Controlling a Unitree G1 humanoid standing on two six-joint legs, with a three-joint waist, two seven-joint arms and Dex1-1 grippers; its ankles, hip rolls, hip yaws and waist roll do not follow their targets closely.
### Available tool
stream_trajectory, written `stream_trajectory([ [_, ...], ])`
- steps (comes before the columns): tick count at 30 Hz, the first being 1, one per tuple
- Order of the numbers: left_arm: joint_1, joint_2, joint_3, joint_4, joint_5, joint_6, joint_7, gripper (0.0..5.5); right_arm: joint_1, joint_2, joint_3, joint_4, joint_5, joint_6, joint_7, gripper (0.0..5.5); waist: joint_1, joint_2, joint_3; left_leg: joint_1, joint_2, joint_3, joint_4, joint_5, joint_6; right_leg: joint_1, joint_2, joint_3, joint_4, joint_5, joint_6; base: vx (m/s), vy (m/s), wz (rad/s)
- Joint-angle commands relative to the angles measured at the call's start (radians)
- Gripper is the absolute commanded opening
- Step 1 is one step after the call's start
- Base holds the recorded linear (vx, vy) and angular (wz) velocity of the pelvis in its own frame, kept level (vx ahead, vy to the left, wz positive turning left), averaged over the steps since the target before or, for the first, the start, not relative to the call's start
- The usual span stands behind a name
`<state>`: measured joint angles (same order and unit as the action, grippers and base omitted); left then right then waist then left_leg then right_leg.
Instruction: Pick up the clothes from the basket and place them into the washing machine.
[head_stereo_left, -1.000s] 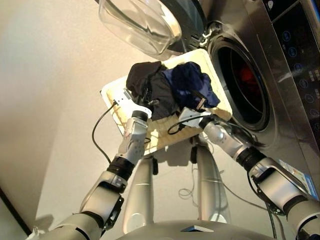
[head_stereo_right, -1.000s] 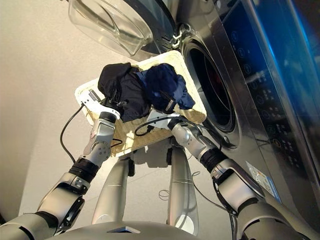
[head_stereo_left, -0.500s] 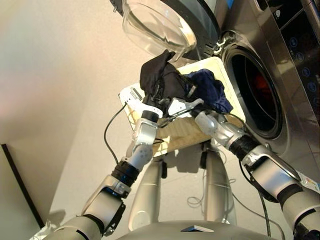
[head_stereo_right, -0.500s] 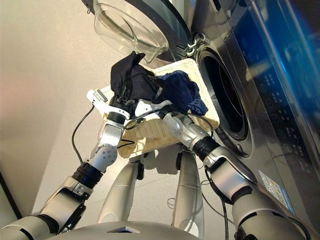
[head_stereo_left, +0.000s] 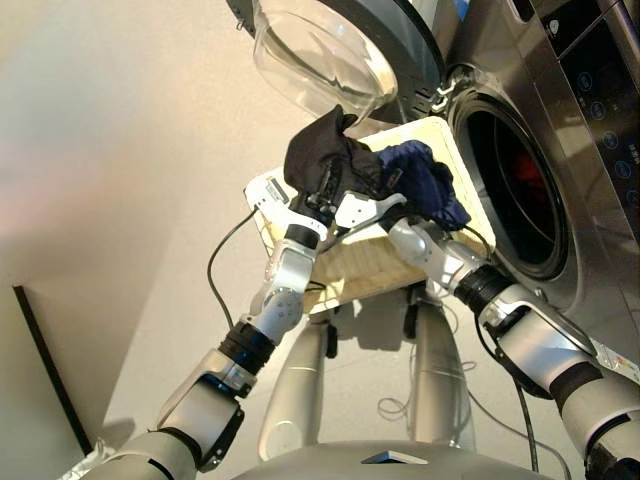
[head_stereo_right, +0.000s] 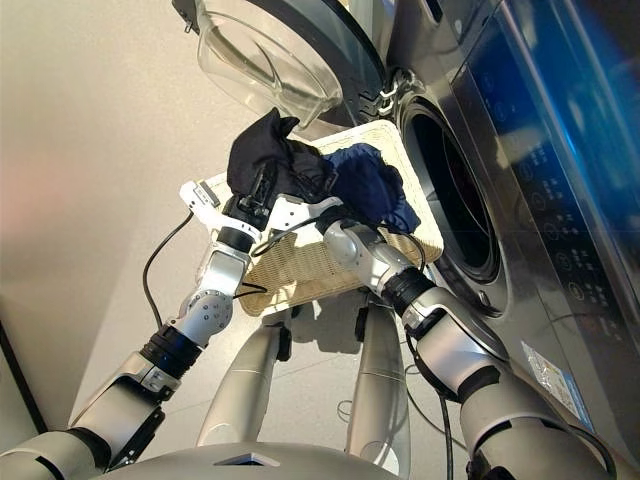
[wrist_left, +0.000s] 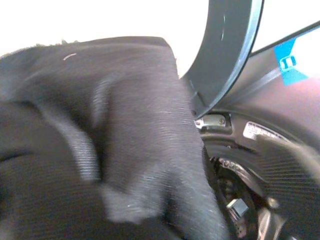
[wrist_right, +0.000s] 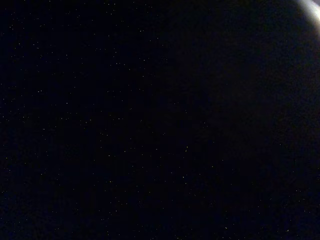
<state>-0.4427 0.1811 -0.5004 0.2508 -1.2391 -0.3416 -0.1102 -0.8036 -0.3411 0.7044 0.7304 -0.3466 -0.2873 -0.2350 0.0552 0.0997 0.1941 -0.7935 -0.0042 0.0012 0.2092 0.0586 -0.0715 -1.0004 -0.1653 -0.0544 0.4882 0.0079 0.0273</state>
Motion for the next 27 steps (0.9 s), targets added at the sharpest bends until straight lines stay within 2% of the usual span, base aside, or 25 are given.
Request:
stream_trajectory([
  [1,0.016,0.014,0.136,-0.084,0.109,-0.102,0.048,5.50,-0.019,0.033,-0.087,-0.039,0.047,-0.040,-0.108,0.00,-0.019,0.039,-0.008,-0.027,-0.009,-0.017,0.053,-0.018,0.023,0.047,0.019,-0.029,-0.160,0.144,0.068,0.000,0.000,0.000],
  [5,0.079,-0.003,0.287,-0.079,0.151,-0.179,0.136,5.50,0.042,0.016,-0.200,-0.025,0.061,-0.022,-0.203,0.00,-0.021,0.036,-0.007,-0.037,-0.011,-0.018,0.060,-0.022,0.025,0.038,0.020,-0.027,-0.154,0.141,0.065,0.000,0.000,0.000],
  [11,0.132,-0.034,0.436,-0.050,0.222,-0.256,0.257,5.50,0.046,-0.007,-0.370,0.054,0.077,0.042,-0.383,0.00,-0.017,0.035,-0.002,-0.065,-0.014,-0.020,0.069,-0.026,0.029,0.005,0.019,-0.024,-0.137,0.139,0.062,0.000,0.000,0.000],
  [15,0.158,-0.036,0.450,-0.018,0.247,-0.260,0.277,5.50,-0.017,-0.030,-0.479,0.121,0.133,0.067,-0.509,0.00,-0.006,0.049,0.006,-0.095,-0.020,-0.024,0.074,-0.025,0.033,-0.035,0.017,-0.018,-0.111,0.135,0.062,-0.001,0.028,0.013],
  [20,0.208,0.002,0.422,-0.013,0.277,-0.250,0.275,5.50,-0.192,-0.119,-0.570,0.294,0.250,0.096,-0.613,0.00,0.023,0.071,0.020,-0.156,-0.026,-0.026,0.101,-0.023,0.039,-0.110,0.011,-0.010,-0.049,0.124,0.061,-0.025,0.057,0.081],
  [22,0.232,0.019,0.408,0.000,0.275,-0.241,0.269,5.50,-0.271,-0.197,-0.575,0.378,0.298,0.124,-0.652,0.00,0.034,0.081,0.025,-0.191,-0.032,-0.025,0.120,-0.023,0.043,-0.151,0.007,-0.006,-0.015,0.119,0.061,-0.018,0.033,0.030],
  [23,0.231,0.018,0.409,0.001,0.275,-0.241,0.268,5.50,-0.274,-0.198,-0.573,0.382,0.300,0.123,-0.652,0.00,0.035,0.081,0.023,-0.196,-0.033,-0.025,0.123,-0.024,0.043,-0.157,0.007,-0.005,-0.012,0.118,0.061,-0.035,0.068,0.114],
  [24,0.262,0.032,0.395,0.005,0.272,-0.233,0.263,5.50,-0.344,-0.272,-0.580,0.464,0.373,0.136,-0.659,0.00,0.046,0.090,0.030,-0.226,-0.039,-0.028,0.145,-0.022,0.047,-0.196,0.003,0.000,0.023,0.115,0.059,0.071,0.046,0.147],
  [25,0.276,0.040,0.388,0.005,0.265,-0.226,0.258,5.50,-0.383,-0.316,-0.577,0.509,0.411,0.144,-0.665,0.00,0.053,0.095,0.027,-0.234,-0.040,-0.034,0.163,-0.050,0.045,-0.211,0.004,0.007,0.056,0.084,0.069,0.057,0.073,0.157],
  [27,0.302,0.060,0.374,0.011,0.245,-0.215,0.251,5.50,-0.467,-0.396,-0.556,0.584,0.517,0.142,-0.646,0.00,0.063,0.102,0.037,-0.280,-0.053,-0.032,0.209,-0.055,0.044,-0.261,-0.001,0.016,0.112,0.074,0.071,0.010,0.045,0.192],
])
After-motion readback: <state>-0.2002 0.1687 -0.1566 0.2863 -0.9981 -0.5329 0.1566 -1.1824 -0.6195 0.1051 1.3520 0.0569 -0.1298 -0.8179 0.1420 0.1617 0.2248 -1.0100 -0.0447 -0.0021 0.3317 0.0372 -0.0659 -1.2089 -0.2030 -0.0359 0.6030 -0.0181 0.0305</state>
